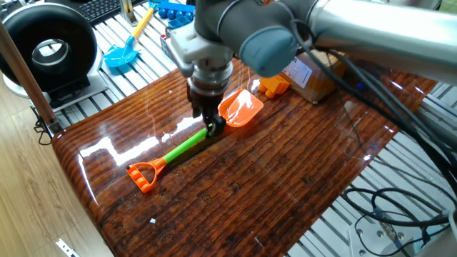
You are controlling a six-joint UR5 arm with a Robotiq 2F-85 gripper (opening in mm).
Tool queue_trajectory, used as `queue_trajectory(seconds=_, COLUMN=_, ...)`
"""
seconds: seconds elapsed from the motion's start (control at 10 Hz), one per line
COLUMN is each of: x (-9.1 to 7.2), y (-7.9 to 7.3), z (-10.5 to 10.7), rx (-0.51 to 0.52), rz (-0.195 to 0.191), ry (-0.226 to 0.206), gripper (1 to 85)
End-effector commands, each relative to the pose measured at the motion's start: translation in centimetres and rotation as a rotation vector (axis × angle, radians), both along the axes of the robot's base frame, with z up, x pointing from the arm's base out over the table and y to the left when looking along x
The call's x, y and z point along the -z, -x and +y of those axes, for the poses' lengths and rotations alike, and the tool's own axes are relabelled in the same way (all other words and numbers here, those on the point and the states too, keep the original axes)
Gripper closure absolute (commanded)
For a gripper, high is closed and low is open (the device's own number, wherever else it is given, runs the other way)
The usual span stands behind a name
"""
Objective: Use a shovel to scoop up an object
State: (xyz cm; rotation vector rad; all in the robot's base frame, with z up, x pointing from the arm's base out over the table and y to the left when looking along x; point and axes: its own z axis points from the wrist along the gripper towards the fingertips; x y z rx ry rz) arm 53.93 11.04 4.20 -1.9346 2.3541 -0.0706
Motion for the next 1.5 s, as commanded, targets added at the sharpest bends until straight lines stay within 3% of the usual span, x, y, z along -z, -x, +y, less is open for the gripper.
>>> queue_trajectory(seconds=0.0, x=0.7, y=-0.2, z=0.2, rx=0.031, rz=-0.004, ry=0.07, gripper=23.7)
queue_trajectory(seconds=0.1, x=0.8, y=0.0, z=-0.1, rx=0.041, rz=-0.001, ry=0.102, gripper=23.7)
queue_trajectory(seconds=0.7, x=1.1, y=0.9, z=0.1, rx=0.079, rz=0.017, ry=0.137, gripper=24.0)
queue_trajectory(seconds=1.4, x=2.0, y=0.6, z=0.4, rx=0.062, rz=0.017, ry=0.136, gripper=25.7)
